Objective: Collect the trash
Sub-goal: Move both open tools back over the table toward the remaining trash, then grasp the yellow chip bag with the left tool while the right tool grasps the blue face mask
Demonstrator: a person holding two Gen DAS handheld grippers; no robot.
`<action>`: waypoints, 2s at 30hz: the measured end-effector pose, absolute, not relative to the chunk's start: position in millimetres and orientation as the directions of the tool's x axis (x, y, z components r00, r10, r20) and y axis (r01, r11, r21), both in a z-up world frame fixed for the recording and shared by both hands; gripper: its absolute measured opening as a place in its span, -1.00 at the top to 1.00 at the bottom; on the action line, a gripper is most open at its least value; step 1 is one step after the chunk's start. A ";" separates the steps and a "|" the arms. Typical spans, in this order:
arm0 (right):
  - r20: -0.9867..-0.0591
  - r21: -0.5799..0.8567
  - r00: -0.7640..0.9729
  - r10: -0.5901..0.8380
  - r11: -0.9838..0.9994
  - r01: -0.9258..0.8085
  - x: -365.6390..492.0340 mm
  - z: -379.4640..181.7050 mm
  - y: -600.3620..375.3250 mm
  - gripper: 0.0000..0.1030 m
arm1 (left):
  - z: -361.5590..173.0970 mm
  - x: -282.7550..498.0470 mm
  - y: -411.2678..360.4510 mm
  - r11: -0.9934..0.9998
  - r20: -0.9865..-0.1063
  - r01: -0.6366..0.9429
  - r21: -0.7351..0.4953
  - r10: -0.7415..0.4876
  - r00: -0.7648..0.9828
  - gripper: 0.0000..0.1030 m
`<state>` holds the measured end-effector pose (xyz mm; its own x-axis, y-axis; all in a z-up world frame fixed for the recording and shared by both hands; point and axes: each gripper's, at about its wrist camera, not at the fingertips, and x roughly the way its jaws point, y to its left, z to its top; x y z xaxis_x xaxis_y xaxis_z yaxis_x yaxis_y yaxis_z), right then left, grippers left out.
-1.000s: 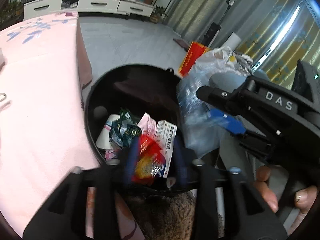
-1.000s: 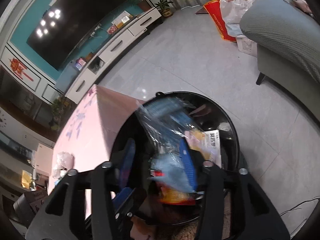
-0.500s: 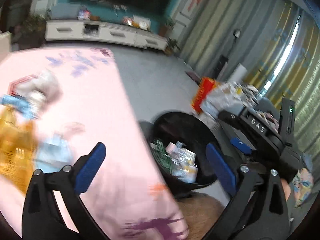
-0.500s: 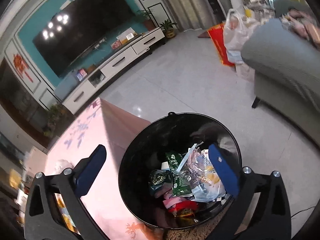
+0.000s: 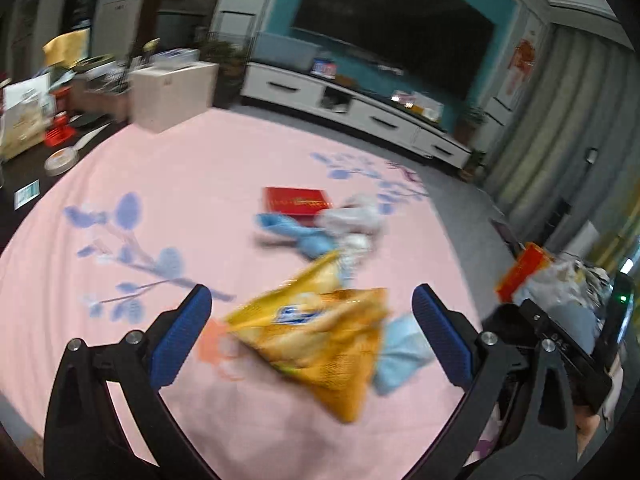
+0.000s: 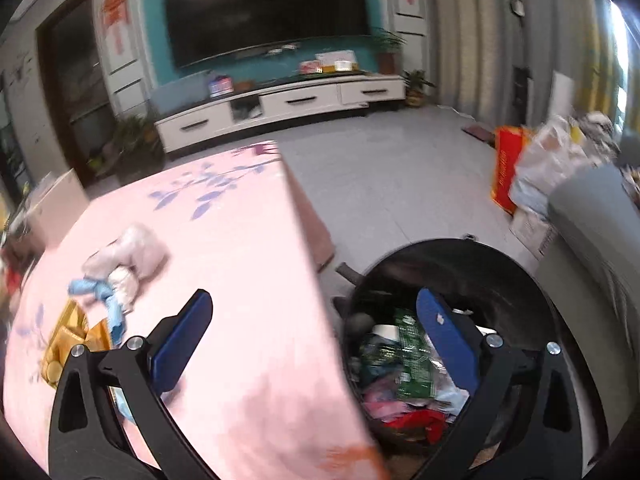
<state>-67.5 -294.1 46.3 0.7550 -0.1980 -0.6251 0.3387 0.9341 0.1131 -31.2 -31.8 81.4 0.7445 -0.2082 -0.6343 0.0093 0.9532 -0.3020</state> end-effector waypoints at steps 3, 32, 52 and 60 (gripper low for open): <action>-0.625 0.133 0.763 -0.162 0.941 0.310 -61.2 37.0 -272.3 -0.94 | 69.6 -36.1 -7.7 0.941 -0.641 -0.051 -0.334 -0.187 0.744 -0.94; -0.727 -0.037 0.654 -0.208 0.964 0.264 -27.6 -13.8 -234.9 -0.94 | 30.9 -26.3 18.7 0.889 -0.690 -0.097 -0.448 -0.274 0.670 -0.94; -0.736 -0.034 0.651 -0.187 0.970 0.241 -29.1 -13.5 -232.6 -0.94 | 24.8 -24.7 13.0 0.900 -0.711 -0.108 -0.423 -0.255 0.655 -0.94; -0.729 -0.012 0.660 -0.180 0.968 0.251 -31.4 -9.2 -235.0 -0.94 | 20.9 -22.7 9.8 0.903 -0.722 -0.123 -0.412 -0.241 0.649 -0.94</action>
